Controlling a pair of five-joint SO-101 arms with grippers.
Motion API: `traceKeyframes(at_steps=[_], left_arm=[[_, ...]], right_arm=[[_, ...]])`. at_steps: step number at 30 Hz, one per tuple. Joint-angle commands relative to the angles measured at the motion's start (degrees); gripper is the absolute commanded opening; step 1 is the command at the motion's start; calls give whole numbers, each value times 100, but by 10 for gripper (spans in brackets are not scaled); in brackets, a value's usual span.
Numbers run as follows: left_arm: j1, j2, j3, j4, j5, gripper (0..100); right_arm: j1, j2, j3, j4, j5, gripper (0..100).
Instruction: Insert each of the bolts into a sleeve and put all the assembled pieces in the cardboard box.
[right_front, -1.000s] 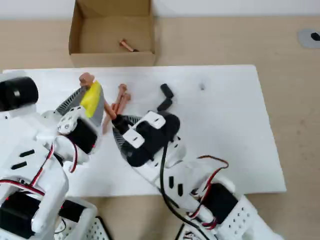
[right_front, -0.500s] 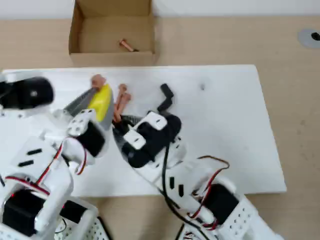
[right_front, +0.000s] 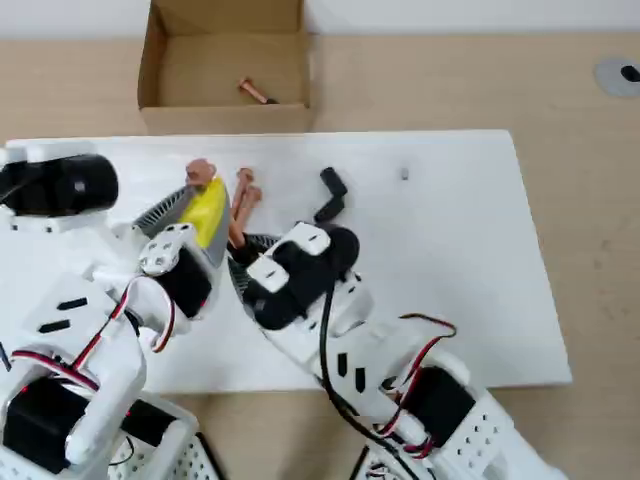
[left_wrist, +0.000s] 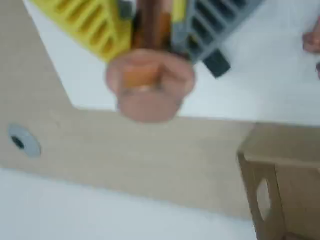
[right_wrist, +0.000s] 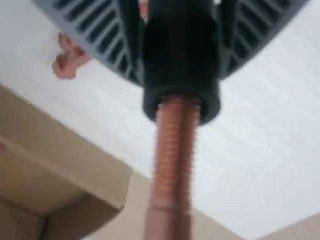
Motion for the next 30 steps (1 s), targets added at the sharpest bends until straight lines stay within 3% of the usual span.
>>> traceKeyframes(at_steps=[1,13,21,30], left_arm=[[334,-330,-79,97,-35,5],[501,-875,-62,818,-158,5],[510,-831,-62,835,-158,5],[1248,-831,334,818,-598,5]], right_arm=[[75,-110,-22,0,-158,9],[66,-101,-48,193,-352,9],[66,-110,-66,255,-316,9],[-400,-145,-66,519,229,9]])
